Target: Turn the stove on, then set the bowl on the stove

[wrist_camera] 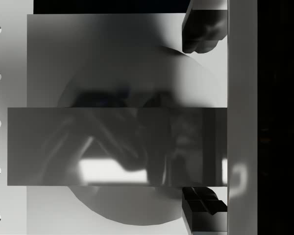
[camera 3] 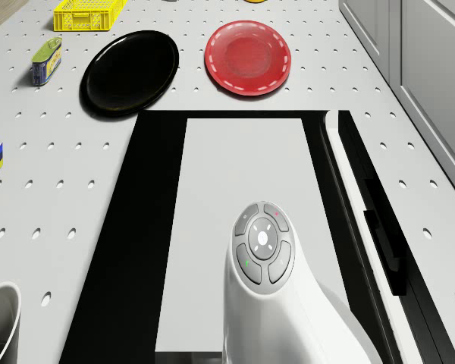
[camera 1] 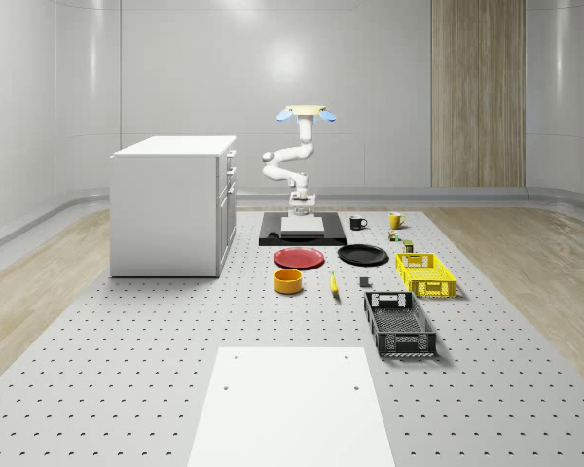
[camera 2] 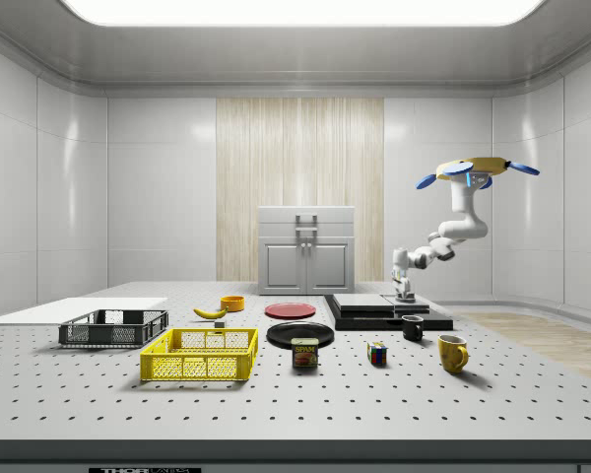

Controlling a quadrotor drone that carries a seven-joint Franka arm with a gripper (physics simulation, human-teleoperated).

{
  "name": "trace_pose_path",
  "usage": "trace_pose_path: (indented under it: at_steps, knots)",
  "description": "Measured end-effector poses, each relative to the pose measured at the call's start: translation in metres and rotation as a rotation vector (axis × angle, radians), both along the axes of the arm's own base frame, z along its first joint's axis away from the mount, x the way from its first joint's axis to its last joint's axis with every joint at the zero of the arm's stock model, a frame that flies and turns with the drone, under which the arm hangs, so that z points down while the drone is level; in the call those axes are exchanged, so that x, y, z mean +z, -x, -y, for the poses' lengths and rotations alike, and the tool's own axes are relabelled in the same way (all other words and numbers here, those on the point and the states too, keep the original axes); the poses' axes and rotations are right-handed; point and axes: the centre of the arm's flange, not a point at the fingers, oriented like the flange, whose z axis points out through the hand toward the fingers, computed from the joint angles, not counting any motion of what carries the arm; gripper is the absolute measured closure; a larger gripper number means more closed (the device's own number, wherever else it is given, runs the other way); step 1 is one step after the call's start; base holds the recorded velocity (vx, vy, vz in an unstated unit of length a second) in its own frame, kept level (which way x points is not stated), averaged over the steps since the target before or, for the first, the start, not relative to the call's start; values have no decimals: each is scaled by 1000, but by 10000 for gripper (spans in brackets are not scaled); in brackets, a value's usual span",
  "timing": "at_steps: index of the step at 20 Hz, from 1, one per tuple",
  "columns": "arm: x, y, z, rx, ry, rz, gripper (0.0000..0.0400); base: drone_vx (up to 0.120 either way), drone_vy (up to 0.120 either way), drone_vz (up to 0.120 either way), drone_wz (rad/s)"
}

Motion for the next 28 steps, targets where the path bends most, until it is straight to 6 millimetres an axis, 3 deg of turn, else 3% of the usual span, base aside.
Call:
trace_pose_path:
  at_steps: [13, 23, 28]
  knots:
    - [1, -4, 12, 0, 0, 0, 0, 0, 0, 0, 0]
    - [1, -4, 44, -4, 0, 0, 0, 0, 0, 0, 0]
    - [1, -4, 50, -2, 0, 0, 0, 104, 0, 0, 0]
